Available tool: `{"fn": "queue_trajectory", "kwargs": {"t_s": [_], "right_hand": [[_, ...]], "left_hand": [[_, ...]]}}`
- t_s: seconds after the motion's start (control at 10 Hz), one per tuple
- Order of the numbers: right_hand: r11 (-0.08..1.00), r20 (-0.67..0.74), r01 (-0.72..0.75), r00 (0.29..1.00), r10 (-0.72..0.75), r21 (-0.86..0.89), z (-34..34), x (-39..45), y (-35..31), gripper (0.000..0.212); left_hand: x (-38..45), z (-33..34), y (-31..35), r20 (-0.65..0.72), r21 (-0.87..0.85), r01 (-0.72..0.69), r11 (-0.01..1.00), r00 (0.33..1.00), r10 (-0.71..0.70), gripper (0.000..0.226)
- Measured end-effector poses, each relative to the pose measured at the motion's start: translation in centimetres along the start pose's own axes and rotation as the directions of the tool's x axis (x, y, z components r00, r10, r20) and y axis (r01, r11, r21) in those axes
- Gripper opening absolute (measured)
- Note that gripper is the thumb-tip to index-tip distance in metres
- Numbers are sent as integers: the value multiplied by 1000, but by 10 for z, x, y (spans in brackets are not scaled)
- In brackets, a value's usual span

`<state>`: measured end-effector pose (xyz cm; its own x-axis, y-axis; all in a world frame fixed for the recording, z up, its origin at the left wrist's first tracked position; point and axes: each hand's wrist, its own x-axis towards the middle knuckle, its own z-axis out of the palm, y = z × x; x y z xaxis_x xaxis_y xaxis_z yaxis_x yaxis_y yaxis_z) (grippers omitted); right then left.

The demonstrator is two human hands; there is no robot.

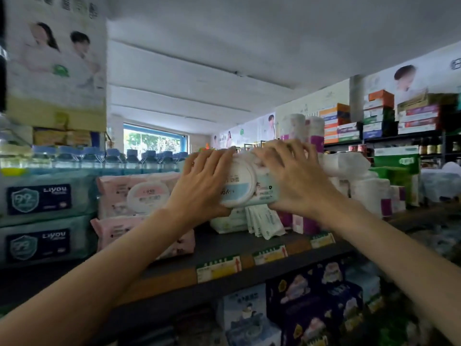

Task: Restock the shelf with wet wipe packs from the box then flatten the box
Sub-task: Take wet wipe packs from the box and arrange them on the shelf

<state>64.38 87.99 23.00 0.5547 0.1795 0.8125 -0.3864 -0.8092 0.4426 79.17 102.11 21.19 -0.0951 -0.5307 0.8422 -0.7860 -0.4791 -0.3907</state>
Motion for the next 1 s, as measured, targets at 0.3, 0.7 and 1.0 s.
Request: {"fn": "queue_trajectory", "kwargs": {"t_s": [0.3, 0.7, 1.0], "right_hand": [[973, -315, -84, 937, 150, 213, 62, 56, 18, 85], [-964, 631, -156, 775, 15, 214, 58, 89, -87, 15], [-310, 443, -336, 800, 404, 889, 70, 115, -139, 76]], "left_hand": [[22, 5, -50, -153, 153, 111, 982, 984, -88, 83], [8, 12, -54, -197, 536, 57, 842, 979, 59, 62], [-61, -100, -120, 131, -624, 620, 475, 682, -719, 84]]}}
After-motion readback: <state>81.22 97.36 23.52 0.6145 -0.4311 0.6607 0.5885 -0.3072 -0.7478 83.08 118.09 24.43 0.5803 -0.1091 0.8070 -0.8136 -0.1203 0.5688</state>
